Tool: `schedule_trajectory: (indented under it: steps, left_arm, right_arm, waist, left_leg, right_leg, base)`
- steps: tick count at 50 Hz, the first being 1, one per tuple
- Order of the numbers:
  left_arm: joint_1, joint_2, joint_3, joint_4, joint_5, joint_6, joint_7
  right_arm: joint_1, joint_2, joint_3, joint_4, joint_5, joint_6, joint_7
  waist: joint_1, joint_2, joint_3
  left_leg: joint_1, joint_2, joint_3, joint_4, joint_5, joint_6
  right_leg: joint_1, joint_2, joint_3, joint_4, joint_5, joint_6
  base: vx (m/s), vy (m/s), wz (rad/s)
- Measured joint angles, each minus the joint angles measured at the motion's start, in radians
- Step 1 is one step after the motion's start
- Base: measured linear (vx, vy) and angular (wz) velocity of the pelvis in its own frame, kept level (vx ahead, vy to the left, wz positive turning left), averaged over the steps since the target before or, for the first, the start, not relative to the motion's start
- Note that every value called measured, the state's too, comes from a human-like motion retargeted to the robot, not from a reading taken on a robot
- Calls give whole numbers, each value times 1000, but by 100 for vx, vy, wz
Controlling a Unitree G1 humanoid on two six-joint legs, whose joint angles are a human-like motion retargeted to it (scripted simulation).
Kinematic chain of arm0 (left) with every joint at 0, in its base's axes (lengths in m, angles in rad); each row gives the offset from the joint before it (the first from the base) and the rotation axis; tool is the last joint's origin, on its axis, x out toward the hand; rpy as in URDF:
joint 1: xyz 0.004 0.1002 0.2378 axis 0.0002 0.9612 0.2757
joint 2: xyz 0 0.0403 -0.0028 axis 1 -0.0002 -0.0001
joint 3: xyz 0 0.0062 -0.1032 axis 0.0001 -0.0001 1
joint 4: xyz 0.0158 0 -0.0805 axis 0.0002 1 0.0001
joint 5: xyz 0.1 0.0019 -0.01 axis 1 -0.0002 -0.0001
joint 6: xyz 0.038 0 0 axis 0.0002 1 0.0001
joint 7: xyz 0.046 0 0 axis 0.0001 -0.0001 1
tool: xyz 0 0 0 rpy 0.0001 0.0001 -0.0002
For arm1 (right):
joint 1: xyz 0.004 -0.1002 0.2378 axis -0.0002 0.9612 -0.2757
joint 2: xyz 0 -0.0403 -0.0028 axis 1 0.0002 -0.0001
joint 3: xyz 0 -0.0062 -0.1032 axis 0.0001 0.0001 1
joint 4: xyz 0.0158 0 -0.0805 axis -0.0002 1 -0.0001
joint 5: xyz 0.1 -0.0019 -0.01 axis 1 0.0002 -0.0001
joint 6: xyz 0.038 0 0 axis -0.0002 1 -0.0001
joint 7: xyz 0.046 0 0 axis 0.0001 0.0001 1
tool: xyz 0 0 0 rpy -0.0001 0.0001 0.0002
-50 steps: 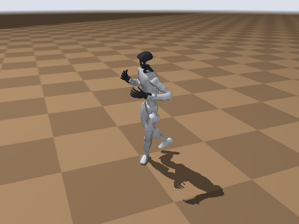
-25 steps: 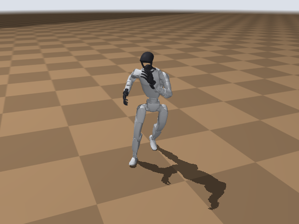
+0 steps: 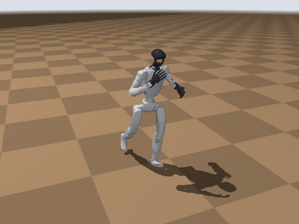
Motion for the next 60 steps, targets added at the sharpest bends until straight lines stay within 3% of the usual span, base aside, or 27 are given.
schedule_trajectory:
  steps: [2,5,8,10,12,16,19,21,23,25,28,30,33,35,38,40,42,45,47,48,50,52,53,55,57,60]
  left_arm:
    - [-146,15,-83,24,83,7,23]
    - [-502,15,-272,138,185,-7,162]
    - [-995,-21,-452,242,270,-48,346]
    - [-1281,-80,-489,230,281,-72,375]
    - [-1505,-150,-474,211,337,-100,404]
    - [-1691,-212,-418,151,390,-165,467]
    - [-1696,-217,-377,96,361,-200,439]
    - [-1649,-200,-344,49,373,-209,423]
    - [-1562,-184,-327,8,366,-204,389]
    - [-1440,-171,-312,-6,329,-180,315]
    - [-1183,-151,-299,79,343,-132,317]
    - [-962,-131,-278,172,332,-111,381]
    - [-622,-71,-203,186,229,-122,337]
    - [-399,-1,-135,125,155,-127,309]
    - [-162,70,-54,65,67,-108,255]
    - [-71,87,-18,42,60,-92,195]
    - [-12,94,22,8,56,-76,135]
    - [13,85,62,-61,43,-53,97]
    - [-56,75,31,-83,95,-51,90]
    - [-126,69,-7,-78,130,-52,101]
    - [-344,50,-123,-21,188,-64,164]
    - [-672,16,-281,88,217,-93,296]
    - [-850,-8,-351,133,216,-110,373]
    - [-1177,-77,-423,168,260,-128,437]
    - [-1453,-154,-419,155,304,-149,442]
    - [-1736,-201,-412,122,378,-188,482]
  right_arm:
    - [82,13,3,25,24,7,15]
    - [166,47,7,161,-52,43,13]
    - [324,28,-124,337,-508,62,-28]
    - [531,15,-247,380,-639,43,-44]
    - [764,-6,-362,352,-432,7,-23]
    - [1042,-131,-459,284,-70,-16,75]
    - [1091,-206,-468,264,-49,0,141]
    - [1053,-238,-439,262,-80,19,165]
    - [964,-256,-380,272,-144,21,140]
    - [821,-265,-296,310,-193,13,87]
    - [503,-253,-130,440,-160,22,-23]
    - [202,-242,4,531,-325,14,-208]
    - [-152,-143,19,472,-572,10,-332]
    - [-272,-44,-27,379,-598,27,-334]
    - [-294,57,-54,231,-495,48,-382]
    - [-266,61,-52,154,-460,32,-369]
    - [-214,32,-42,101,-441,5,-314]
    - [-106,-16,-10,65,-326,-34,-213]
    - [-4,-26,0,81,-188,-29,-114]
    - [44,-22,5,105,-131,-14,-64]
    - [128,3,16,201,-99,9,-21]
    - [205,36,30,363,-180,15,-107]
    - [253,53,35,441,-218,27,-165]
    - [374,46,23,501,-169,7,-220]
    - [520,-68,-48,427,-123,-40,-165]
    - [747,-266,-195,311,-72,-71,-62]
  waist:
    - [-47,30,22]
    - [-159,-36,54]
    - [-277,-74,96]
    - [-372,-58,106]
    - [-506,-1,89]
    - [-722,115,14]
    - [-754,126,-28]
    - [-740,80,-11]
    - [-687,16,36]
    - [-607,-4,81]
    - [-498,52,144]
    - [-445,68,165]
    - [-314,-11,142]
    - [-192,-90,97]
    - [-29,-197,27]
    - [43,-233,-14]
    - [85,-216,-31]
    - [89,-63,-7]
    - [51,41,15]
    - [27,64,26]
    - [-29,41,54]
    - [-110,-31,81]
    - [-155,-51,85]
    - [-258,-33,90]
    - [-391,37,75]
    - [-618,161,44]
  left_leg:
    - [64,19,-69,-28,-9,18]
    - [20,-32,-164,184,-181,181]
    - [-32,-52,-248,409,-349,250]
    - [12,-45,-301,406,-373,229]
    - [82,-19,-352,315,-312,177]
    - [237,75,-369,84,11,65]
    - [367,73,-344,-29,271,-3]
    - [470,18,-357,4,307,1]
    - [502,-47,-382,233,242,39]
    - [388,-70,-374,669,134,70]
    - [123,14,-341,1312,-39,148]
    - [-60,65,-324,1621,-121,181]
    - [-314,28,-261,1779,-172,233]
    - [-450,16,-193,1715,-160,223]
    - [-521,48,-74,1409,-122,225]
    - [-482,61,11,1108,-91,218]
    - [-350,54,79,716,-52,163]
    - [-67,71,87,121,-35,-1]
    - [50,111,5,-43,-21,-72]
    - [81,114,-40,-64,2,-66]
    - [80,73,-112,9,-9,29]
    - [-6,3,-168,231,-150,165]
    - [-51,-17,-192,339,-222,205]
    - [-58,-23,-233,416,-290,192]
    - [7,-11,-281,358,-271,146]
    - [160,25,-359,166,-92,67]
  right_leg:
    - [-93,-14,-77,386,-113,-47]
    - [-310,-131,-108,932,-313,-119]
    - [-524,-75,-52,1228,-429,-88]
    - [-634,-35,-60,1261,-446,-53]
    - [-702,-57,-134,1146,-451,-58]
    - [-710,-100,-336,603,-396,-108]
    - [-610,-70,-413,23,-290,-61]
    - [-510,-74,-405,-262,-251,2]
    - [-426,-95,-355,-374,-228,30]
    - [-394,-96,-293,-348,-206,-5]
    - [-441,-56,-225,-88,-360,-91]
    - [-486,-38,-185,90,-487,-126]
    - [-461,-56,-111,100,-521,-107]
    - [-405,-81,-58,6,-450,-87]
    - [-274,-137,-19,-209,-172,-45]
    - [-183,-167,-27,-326,28,-10]
    - [-66,-158,-51,-383,115,7]
    - [110,-32,-47,-238,40,-25]
    - [97,44,-60,129,-97,-64]
    - [45,43,-79,361,-174,-90]
    - [-111,-17,-88,816,-331,-137]
    - [-305,-41,-40,1172,-461,-125]
    - [-414,-24,-22,1306,-481,-81]
    - [-572,34,-27,1448,-584,-104]
    - [-708,35,-91,1437,-588,-119]
    - [-832,-6,-213,1228,-501,-121]
  base:
    - [105,15,103]
    - [93,2,142]
    - [93,-11,169]
    - [106,-15,175]
    - [117,-20,181]
    - [124,-40,76]
    - [128,-54,-38]
    - [132,-53,-69]
    - [126,-45,-122]
    - [113,-33,-147]
    - [104,-20,-124]
    - [111,-15,-117]
    - [118,-11,-134]
    - [129,3,-141]
    - [138,17,-93]
    - [144,30,-48]
    - [148,38,-45]
    - [150,47,-26]
    - [141,48,26]
    - [128,41,42]
    - [114,33,63]
    - [104,24,117]
    - [106,21,141]
    - [109,21,144]
    - [120,18,147]
    - [132,4,142]
